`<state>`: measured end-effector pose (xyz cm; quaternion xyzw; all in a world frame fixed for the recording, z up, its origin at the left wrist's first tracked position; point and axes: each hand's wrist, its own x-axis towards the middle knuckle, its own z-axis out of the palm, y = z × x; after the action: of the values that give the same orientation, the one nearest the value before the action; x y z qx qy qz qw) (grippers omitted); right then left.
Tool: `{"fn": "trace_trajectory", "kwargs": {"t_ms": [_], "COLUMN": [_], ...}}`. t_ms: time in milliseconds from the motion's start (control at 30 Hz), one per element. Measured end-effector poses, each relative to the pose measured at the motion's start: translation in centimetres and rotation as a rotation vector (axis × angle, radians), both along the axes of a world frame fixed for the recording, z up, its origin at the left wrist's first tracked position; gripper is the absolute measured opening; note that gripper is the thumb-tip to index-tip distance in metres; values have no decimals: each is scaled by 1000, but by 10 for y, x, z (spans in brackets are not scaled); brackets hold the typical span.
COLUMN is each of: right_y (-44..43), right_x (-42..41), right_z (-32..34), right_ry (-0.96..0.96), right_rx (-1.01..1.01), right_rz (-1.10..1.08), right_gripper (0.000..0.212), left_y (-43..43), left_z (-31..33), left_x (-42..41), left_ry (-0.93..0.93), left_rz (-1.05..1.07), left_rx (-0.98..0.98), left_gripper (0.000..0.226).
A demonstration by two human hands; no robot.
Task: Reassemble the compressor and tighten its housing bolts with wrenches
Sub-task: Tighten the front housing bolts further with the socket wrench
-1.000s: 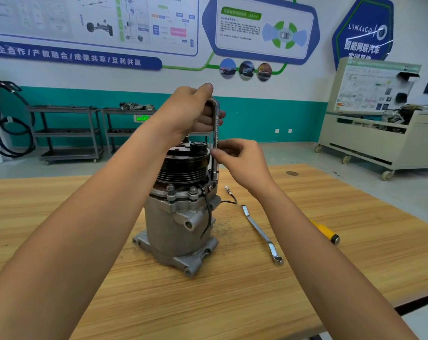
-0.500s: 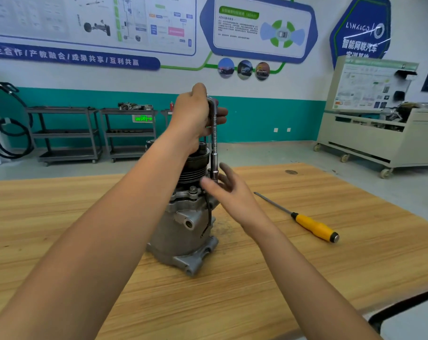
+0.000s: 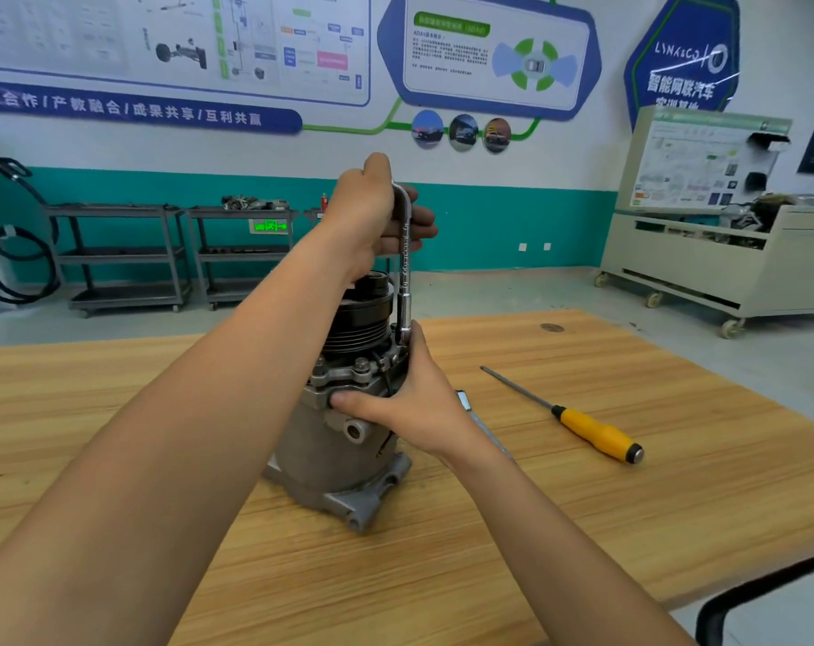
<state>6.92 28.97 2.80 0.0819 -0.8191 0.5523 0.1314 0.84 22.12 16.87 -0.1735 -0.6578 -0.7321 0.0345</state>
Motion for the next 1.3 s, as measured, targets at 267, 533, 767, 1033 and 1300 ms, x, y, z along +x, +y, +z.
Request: {"fn": "trace_trajectory", "kwargs": {"t_ms": [267,533,767,1033,1300], "right_y": [3,1,0,0,1], "right_x": [1,3,5,7,4], "right_z": [-4,-3,-5,-6,-6], "right_ry": [-40,61,42,19,26], "right_rx": [-8,-43,-69,-104,-86], "right_rz": [-17,-40,-35,-5,-27], "right_gripper": [132,84,85,76,80], "left_y": [3,9,23,38,16], "left_z": [8,13,19,9,14], "left_x": [-5,-8,12,3,-9], "left_ry": [-121,-279,270,35,-39], "left_rz": [-148,-351,362,195,-463], "left_rx": [-23,-34,-590,-30,-177], "left_gripper": [38,34,26,32,40]}}
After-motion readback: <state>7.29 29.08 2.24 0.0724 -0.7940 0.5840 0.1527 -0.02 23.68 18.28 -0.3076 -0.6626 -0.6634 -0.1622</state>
